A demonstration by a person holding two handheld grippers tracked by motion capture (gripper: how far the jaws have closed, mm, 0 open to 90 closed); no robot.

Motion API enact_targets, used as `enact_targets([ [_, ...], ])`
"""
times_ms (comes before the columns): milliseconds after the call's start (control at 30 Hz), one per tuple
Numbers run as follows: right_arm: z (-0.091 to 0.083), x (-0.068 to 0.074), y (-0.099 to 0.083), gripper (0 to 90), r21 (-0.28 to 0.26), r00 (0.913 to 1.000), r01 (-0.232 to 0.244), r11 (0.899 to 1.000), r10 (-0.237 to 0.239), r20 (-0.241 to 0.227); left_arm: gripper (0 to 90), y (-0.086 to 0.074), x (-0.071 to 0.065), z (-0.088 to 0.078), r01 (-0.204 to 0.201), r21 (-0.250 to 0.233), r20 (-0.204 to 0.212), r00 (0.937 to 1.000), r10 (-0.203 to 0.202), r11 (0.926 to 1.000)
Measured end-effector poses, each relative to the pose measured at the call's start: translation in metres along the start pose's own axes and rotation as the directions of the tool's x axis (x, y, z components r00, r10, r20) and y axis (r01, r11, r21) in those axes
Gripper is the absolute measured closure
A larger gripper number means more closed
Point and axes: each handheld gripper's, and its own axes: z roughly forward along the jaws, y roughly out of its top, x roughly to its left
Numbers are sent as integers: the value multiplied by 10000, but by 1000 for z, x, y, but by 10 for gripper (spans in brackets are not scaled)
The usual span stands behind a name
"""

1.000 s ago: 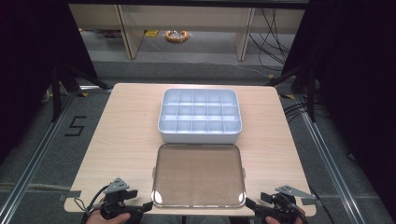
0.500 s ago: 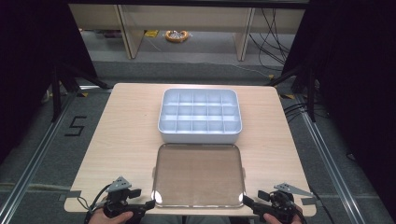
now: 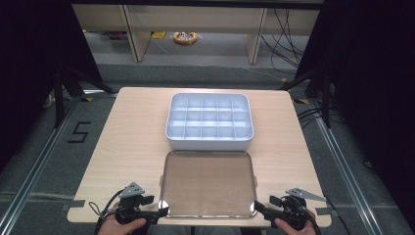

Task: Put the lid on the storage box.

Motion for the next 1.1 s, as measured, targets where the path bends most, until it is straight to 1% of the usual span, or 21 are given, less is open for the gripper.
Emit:
enact_targets([
  [67, 3, -2, 1, 226, -124, 9996, 163, 9998, -166, -224, 235, 1, -1, 2, 206, -55, 10, 9998, -206, 9998],
  [100, 5, -4, 2, 227, -105, 9992, 369, 9993, -370, -135, 235, 2, 2, 2, -38, 97, -3, 10000, 38, 9999],
  [133, 5, 0, 2, 227, -77, 9994, -86, 9999, 83, -336, 235, 2, 2, 3, -14, 86, -63, 10000, 15, 10000],
  [167, 7, -4, 3, 228, -105, 9989, 415, 9991, -417, -194, 235, 3, 2, 6, 315, -52, -134, 9994, -315, 9995],
  [200, 8, 0, 3, 228, 32, 9997, -150, 9999, 151, -166, 236, 4, 5, 5, 100, 150, -145, 9998, -97, 9998],
  [233, 9, -3, 4, 229, -41, 9989, 331, 9994, -332, -330, 237, 4, 5, 6, 273, 133, -172, 9995, -271, 9995],
  [267, 10, 0, 4, 230, 109, 9998, -79, 9999, 81, -173, 239, 4, 5, 6, 273, 133, -172, 9995, -271, 9995],
  [367, 13, -3, 6, 233, 35, 9991, 381, 9993, -381, -178, 253, 6, 7, 9, 594, 10, -123, 9982, -594, 9982],
  [467, 17, -1, 7, 238, 123, 9996, 188, 9997, -186, -198, 271, 7, 12, 10, 404, 256, -240, 9989, -397, 9989],
  [500, 18, 2, 8, 240, 210, 9996, -195, 9996, 199, -198, 281, 8, 14, 11, 293, 324, -171, 9994, -288, 9990],
  [533, 21, -1, 8, 242, 102, 9995, 273, 9996, -271, -188, 290, 8, 13, 13, 526, 179, -195, 9984, -523, 9985],
  [567, 21, 2, 9, 243, 225, 9998, -98, 9997, 102, -184, 297, 9, 16, 13, 376, 384, -160, 9992, -370, 9986],
  [633, 24, 3, 10, 245, 317, 9998, -112, 9994, 118, -167, 324, 10, 17, 15, 375, 412, -155, 9992, -369, 9984],
  [667, 25, 0, 11, 246, 326, 9992, 369, 9988, -364, -183, 337, 11, 18, 16, 300, 445, -200, 9994, -292, 9986],
  [733, 29, 1, 12, 247, 390, 9992, 405, 9984, -402, -66, 359, 12, 18, 19, 424, 340, -333, 9986, -413, 9985],
  [767, 29, 6, 12, 248, 574, 9999, -102, 9983, 109, -119, 366, 12, 18, 19, 259, 484, -317, 9992, -244, 9985],
  [800, 32, 2, 12, 248, 467, 9992, 383, 9982, -377, -134, 374, 13, 19, 21, 241, 510, -319, 9992, -225, 9984],
  [867, 33, 6, 13, 249, 639, 9997, 42, 9979, -27, -236, 412, 13, 19, 22, 162, 628, -412, 9991, -136, 9979],
  [967, 40, 2, 14, 255, 641, 9992, 245, 9976, -225, -316, 458, 14, 19, 25, 196, 490, -506, 9986, -171, 9986],
  [1000, 42, 5, 14, 265, 638, 9989, -359, 9973, 379, -292, 469, 14, 19, 25, 196, 490, -506, 9986, -171, 9986],
  [1100, 43, 2, 15, 259, 571, 9984, -257, 9980, 286, -497, 484, 14, 16, 25, -31, 595, -437, 9990, 57, 9982],
])
